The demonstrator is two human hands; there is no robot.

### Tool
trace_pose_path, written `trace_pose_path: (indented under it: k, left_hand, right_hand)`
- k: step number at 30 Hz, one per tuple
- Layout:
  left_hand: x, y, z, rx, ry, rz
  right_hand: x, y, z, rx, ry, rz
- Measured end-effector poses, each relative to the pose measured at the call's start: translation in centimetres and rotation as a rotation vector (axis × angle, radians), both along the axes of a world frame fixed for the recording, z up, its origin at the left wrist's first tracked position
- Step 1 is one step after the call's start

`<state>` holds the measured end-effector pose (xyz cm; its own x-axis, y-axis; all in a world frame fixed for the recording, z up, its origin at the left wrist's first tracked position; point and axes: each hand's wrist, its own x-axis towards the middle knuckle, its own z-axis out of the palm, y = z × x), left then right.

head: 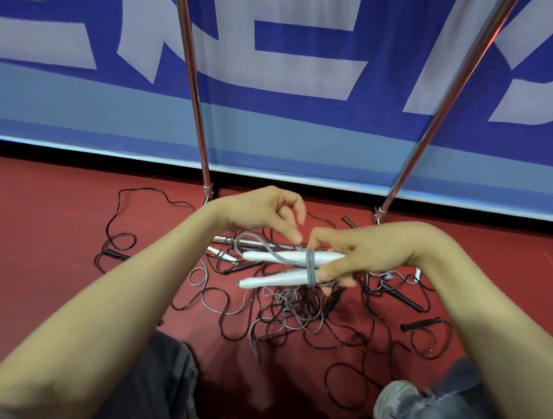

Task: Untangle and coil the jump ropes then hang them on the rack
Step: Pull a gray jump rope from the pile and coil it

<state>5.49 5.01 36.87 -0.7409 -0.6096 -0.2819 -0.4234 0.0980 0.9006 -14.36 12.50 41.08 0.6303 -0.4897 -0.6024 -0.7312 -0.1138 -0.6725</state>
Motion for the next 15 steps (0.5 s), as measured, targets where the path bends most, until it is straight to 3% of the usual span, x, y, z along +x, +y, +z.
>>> trace_pose_path:
  k: [4, 7, 11, 15]
  left_hand:
    - [-1.1, 0.5, 0.5, -0.103, -0.054, 0.042]
    - [-1.7, 1.5, 0.9, -0.193, -0.007, 0.145]
    - [-2.0, 2.8, 1.3, -0.321, 0.056, 0.294]
    - [-2.2, 2.8, 1.1, -0.344, -0.084, 0.323]
  right_hand:
    - [1.0, -0.6, -1.8, -0.057, 0.259, -0.069]
    - [0.3, -1.3, -2.6, -0.282, 0.363, -0.157]
    - [-0.9, -2.0, -2.8, -0.548, 0.296, -0.314]
    - [-1.3, -2.4, -3.3, -0.819, 0.397, -0.335]
